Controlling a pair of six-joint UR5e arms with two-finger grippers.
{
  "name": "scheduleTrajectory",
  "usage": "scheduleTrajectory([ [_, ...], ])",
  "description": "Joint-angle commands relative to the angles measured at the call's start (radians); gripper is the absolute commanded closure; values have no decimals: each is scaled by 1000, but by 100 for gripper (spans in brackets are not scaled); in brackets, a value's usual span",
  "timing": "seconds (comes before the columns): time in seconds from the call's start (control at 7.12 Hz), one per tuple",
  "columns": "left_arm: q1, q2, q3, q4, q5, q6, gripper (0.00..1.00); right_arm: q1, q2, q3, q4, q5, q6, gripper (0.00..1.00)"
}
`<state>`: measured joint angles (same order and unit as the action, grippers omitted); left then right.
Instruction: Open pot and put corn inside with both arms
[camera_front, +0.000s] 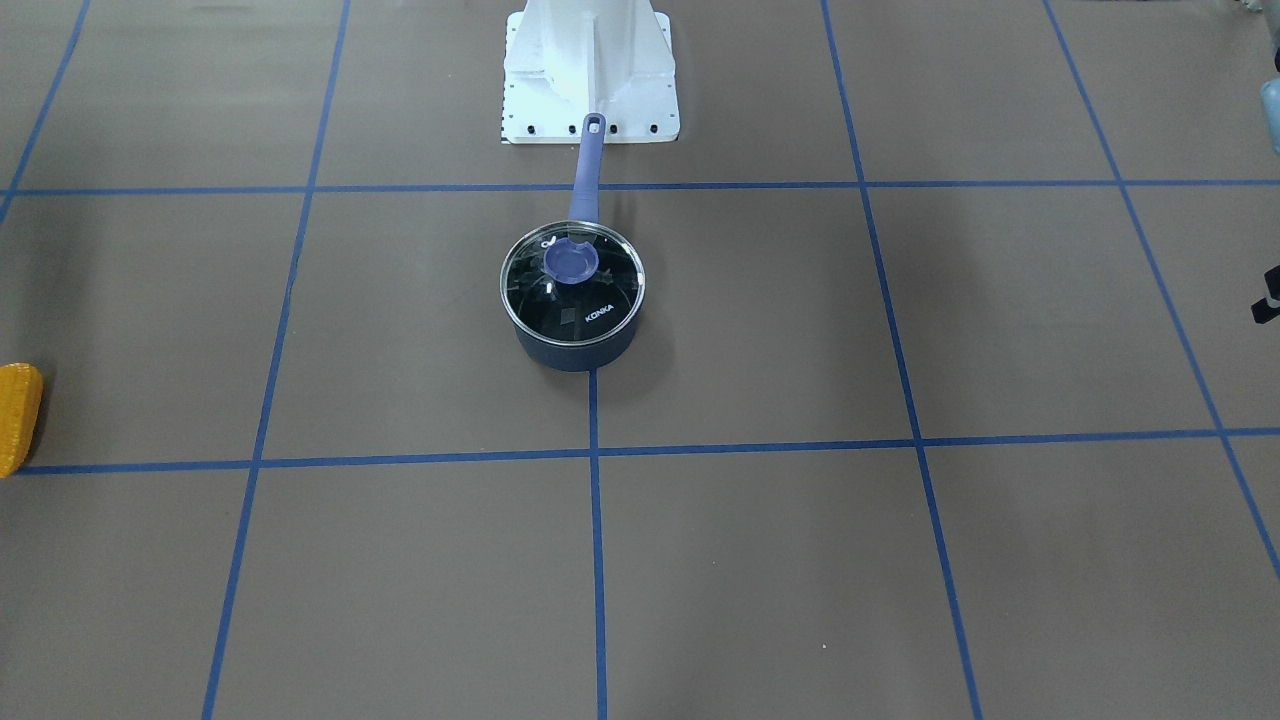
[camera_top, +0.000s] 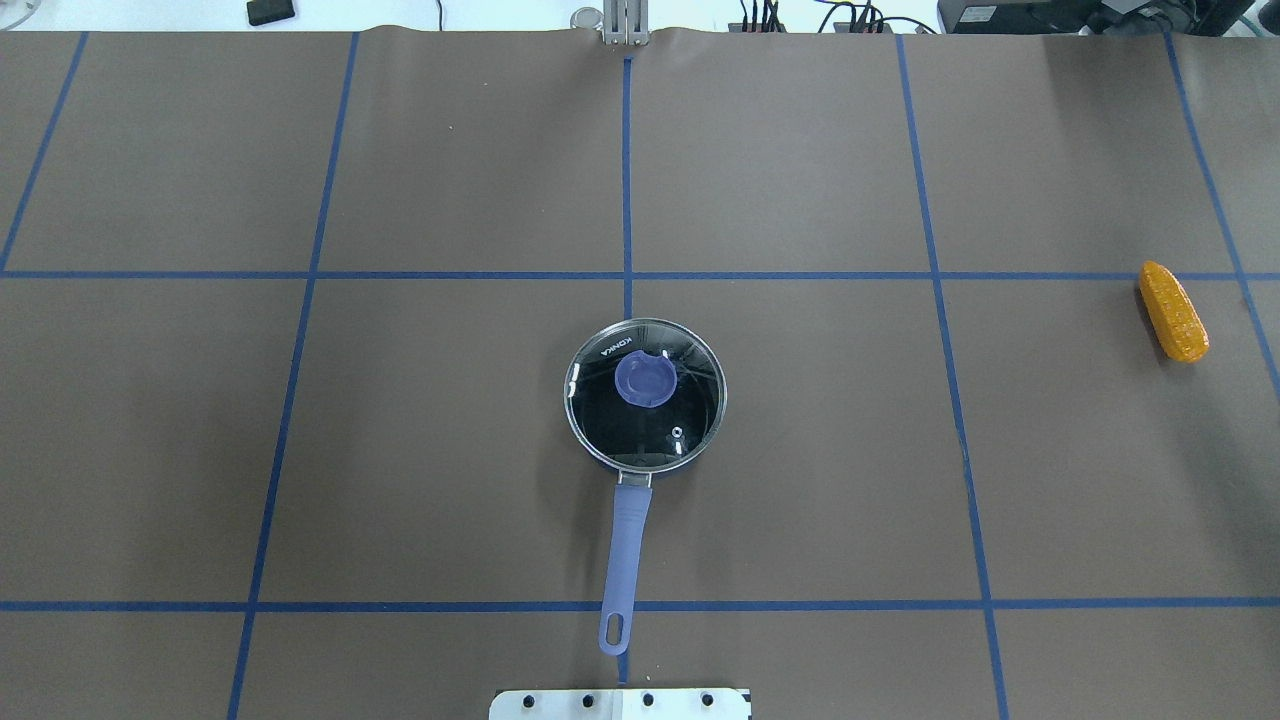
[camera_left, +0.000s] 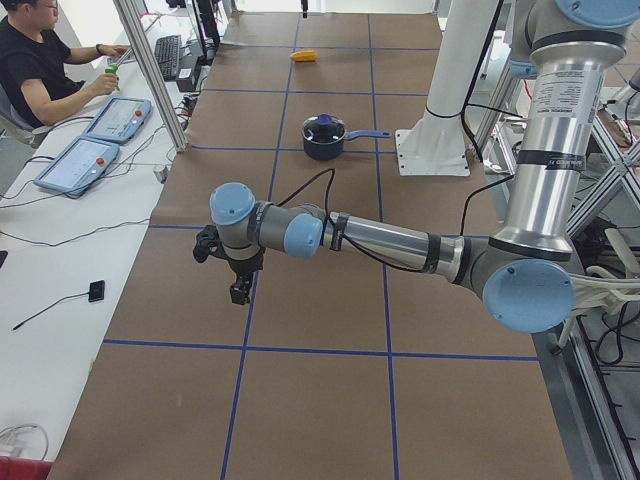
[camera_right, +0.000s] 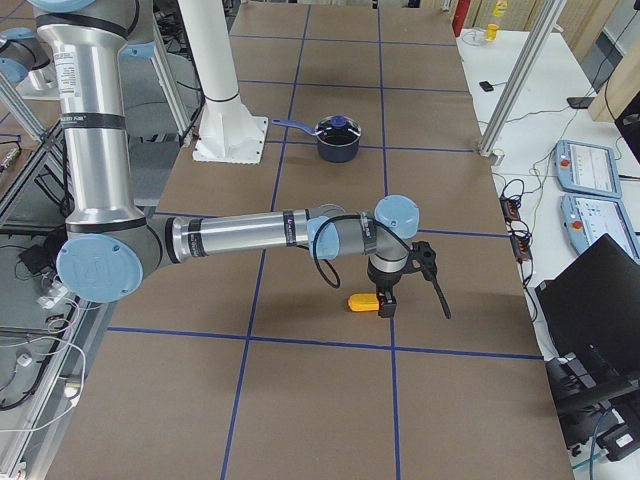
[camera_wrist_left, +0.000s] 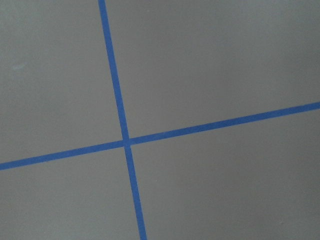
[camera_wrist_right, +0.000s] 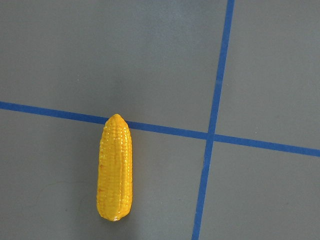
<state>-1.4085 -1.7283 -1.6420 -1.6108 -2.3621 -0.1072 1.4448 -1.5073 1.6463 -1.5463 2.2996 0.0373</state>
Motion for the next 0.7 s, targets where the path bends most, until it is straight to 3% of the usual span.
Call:
scheduleTrajectory([
  [0.0,109,-106,-51,3,-19,-229,1,-17,25,6,0,6,-4,0],
  [0.28,233,-253,-65,72,-14,-366,1,-59,27,-8,-2,8,9,0],
  [0.56,319,-419,-106,256,10,-495,1,-101,29,-26,-3,1,13,0],
])
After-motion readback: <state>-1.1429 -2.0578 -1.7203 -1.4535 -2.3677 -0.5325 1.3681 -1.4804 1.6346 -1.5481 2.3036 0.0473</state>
